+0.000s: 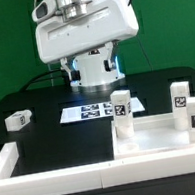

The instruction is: Assemble square table

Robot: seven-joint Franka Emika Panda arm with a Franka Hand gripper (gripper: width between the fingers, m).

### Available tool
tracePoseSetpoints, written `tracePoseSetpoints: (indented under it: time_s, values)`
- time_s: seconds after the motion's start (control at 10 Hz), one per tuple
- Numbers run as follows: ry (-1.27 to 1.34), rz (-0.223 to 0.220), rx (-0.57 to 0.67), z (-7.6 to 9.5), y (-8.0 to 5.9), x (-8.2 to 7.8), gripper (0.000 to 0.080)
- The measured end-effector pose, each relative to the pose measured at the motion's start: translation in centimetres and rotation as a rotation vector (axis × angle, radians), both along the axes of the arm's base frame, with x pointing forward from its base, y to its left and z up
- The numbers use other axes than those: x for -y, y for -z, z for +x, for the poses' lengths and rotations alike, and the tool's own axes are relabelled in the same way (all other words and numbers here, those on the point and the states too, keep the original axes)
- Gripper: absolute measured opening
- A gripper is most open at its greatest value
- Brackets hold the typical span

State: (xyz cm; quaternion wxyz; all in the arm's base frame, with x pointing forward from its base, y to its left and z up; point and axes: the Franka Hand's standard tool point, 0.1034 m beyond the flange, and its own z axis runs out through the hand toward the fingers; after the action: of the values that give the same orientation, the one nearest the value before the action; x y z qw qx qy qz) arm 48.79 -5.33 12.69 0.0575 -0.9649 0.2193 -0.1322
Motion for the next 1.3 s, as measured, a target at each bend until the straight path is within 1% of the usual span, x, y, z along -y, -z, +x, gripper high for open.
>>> tracePoseSetpoints:
  time_s: [0.1, 0.2, 0.3, 0.4, 0.5, 0.6, 0.7, 0.8, 0.9, 1.0, 1.1, 1.2, 1.3]
  values:
    - [-0.076, -0.017, -0.030, -1.5, 0.5, 2.3, 0.0649]
    - [-0.147, -0.035, -0.063, -2.6, 1.0, 4.3, 0.0649]
    - [-0.196, -0.046, -0.080, -3.4, 1.2, 5.9, 0.0649]
    - [-0.217, -0.058, -0.075, -3.8, 1.1, 7.2, 0.0649]
    - [-0.188, -0.057, -0.051, -3.5, 0.5, 7.7, 0.0649]
    - [-0.190, -0.057, -0.049, -3.5, 0.4, 7.5, 0.0649]
    - [-0.199, -0.047, -0.072, -3.6, 0.9, 7.4, 0.0649]
    - [-0.199, -0.048, -0.080, -3.7, 1.2, 7.5, 0.0649]
    - [-0.207, -0.001, -0.143, -4.1, 1.7, 7.0, 0.0649]
    - [-0.224, 0.042, -0.218, -5.4, 2.9, 8.3, 0.0649]
    - [-0.201, 0.064, -0.296, -6.8, 4.5, 10.6, 0.0649]
    - [-0.212, 0.094, -0.382, -8.0, 5.7, 12.3, 0.0649]
    - [-0.226, 0.104, -0.421, -8.4, 6.5, 14.1, 0.0649]
